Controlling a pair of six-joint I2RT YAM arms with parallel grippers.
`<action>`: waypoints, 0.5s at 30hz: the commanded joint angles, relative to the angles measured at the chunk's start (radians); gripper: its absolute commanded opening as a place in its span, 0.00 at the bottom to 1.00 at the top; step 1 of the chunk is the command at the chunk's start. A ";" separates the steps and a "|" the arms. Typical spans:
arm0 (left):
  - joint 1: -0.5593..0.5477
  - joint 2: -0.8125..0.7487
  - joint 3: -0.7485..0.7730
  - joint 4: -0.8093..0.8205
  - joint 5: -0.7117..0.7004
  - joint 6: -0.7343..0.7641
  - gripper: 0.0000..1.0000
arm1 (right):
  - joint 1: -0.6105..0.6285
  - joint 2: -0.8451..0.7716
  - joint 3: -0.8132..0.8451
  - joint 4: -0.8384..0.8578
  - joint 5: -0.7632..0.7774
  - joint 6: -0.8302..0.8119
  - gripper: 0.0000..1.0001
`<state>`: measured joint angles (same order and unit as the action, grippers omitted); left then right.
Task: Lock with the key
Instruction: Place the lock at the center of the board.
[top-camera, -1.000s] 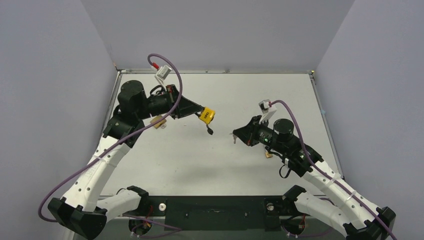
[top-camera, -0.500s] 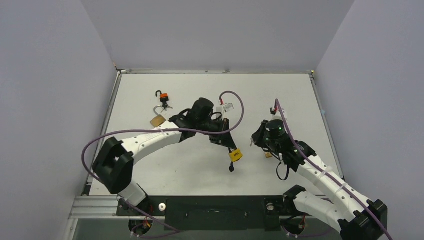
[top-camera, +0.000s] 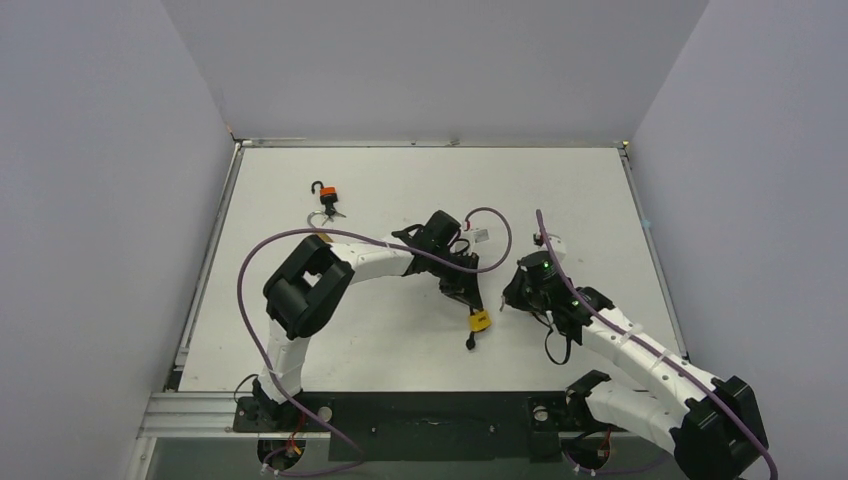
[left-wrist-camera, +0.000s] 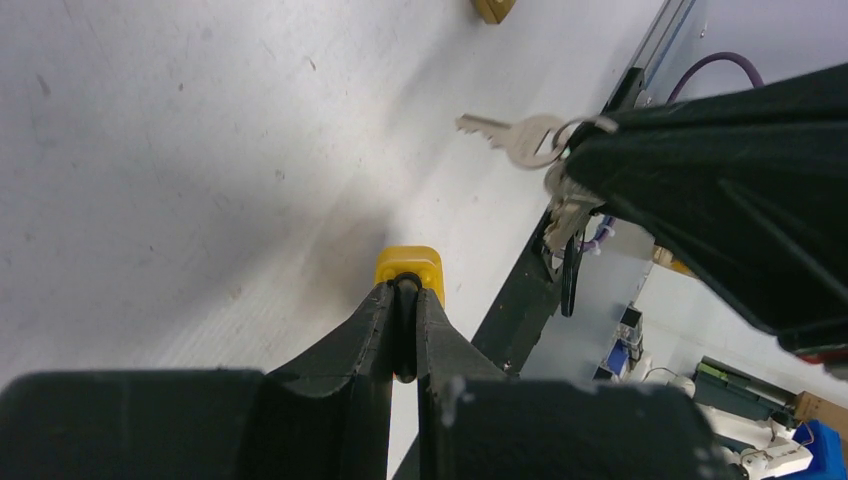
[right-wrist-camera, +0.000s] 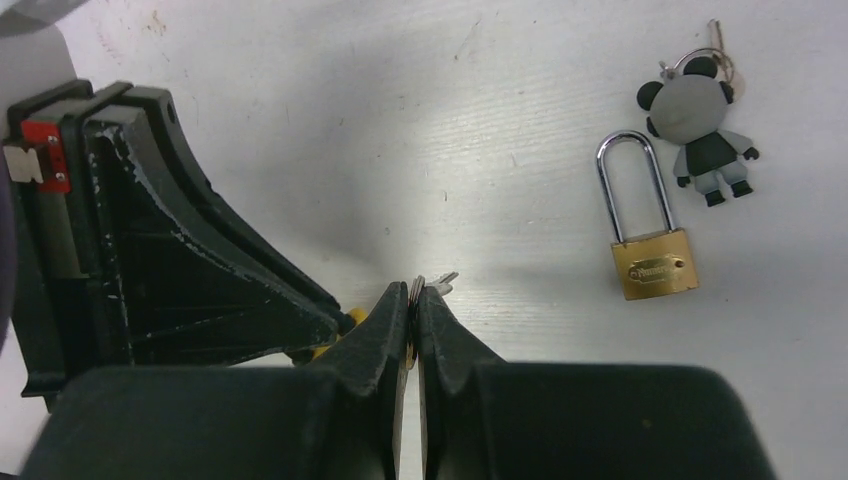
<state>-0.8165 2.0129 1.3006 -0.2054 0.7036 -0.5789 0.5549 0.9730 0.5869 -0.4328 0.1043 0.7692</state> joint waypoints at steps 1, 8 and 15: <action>0.001 0.036 0.115 0.040 0.037 0.032 0.00 | -0.008 0.045 -0.023 0.092 -0.031 0.031 0.00; 0.027 0.149 0.259 -0.111 0.022 0.112 0.00 | -0.009 0.121 -0.042 0.164 -0.043 0.047 0.00; 0.052 0.202 0.326 -0.191 -0.027 0.162 0.03 | -0.020 0.176 -0.032 0.191 0.010 0.064 0.00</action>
<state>-0.7815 2.1933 1.5616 -0.3271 0.7143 -0.4820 0.5453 1.1248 0.5430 -0.3080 0.0669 0.8097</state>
